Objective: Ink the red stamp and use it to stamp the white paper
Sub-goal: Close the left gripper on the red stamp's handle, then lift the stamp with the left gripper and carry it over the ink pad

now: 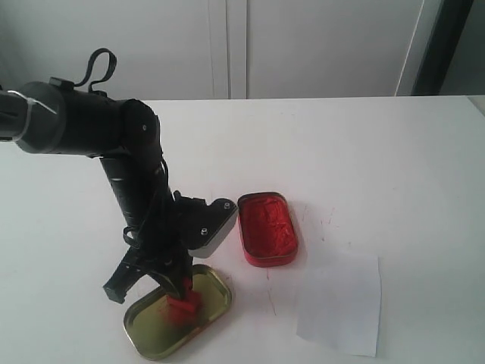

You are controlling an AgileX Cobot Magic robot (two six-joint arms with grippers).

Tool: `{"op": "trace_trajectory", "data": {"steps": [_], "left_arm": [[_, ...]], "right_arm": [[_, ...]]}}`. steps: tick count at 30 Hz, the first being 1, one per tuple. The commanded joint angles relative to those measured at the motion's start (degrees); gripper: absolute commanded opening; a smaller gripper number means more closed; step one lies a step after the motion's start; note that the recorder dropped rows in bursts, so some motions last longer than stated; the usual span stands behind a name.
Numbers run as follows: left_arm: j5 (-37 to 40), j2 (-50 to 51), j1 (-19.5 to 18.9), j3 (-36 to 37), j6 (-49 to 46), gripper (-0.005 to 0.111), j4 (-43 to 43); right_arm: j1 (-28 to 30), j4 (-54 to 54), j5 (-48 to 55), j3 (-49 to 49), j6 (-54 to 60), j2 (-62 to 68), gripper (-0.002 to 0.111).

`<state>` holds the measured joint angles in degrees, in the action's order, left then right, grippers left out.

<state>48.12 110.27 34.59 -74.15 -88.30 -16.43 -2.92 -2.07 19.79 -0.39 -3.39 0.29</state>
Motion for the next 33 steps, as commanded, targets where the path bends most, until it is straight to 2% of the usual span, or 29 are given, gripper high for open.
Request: {"op": "trace_trajectory", "data": {"steps": [1,7,19,27,33], "left_arm": [[0.8,-2.7,-0.1,0.2,0.0,0.0,-0.3],[0.1,-5.1,-0.1,-1.6,2.5,0.0,-0.7],[-0.3,-5.6,-0.1,-11.7,20.3,0.0,-0.7],[2.9,-4.9,1.7,-17.9,30.5,0.0,2.5],[7.6,-0.1,2.2,-24.3,35.8,0.0,3.8]], "right_arm": [[0.0,0.4,-0.1,0.4,-0.1,-0.3,0.0],[0.0,0.4,-0.1,0.4,-0.1,-0.3,0.0],[0.0,0.4,-0.1,0.4,-0.1,-0.3,0.0],[0.0,0.4,-0.1,0.4,-0.1,-0.3,0.0],[0.0,0.4,-0.1,0.4,-0.1,-0.3,0.0]]}}
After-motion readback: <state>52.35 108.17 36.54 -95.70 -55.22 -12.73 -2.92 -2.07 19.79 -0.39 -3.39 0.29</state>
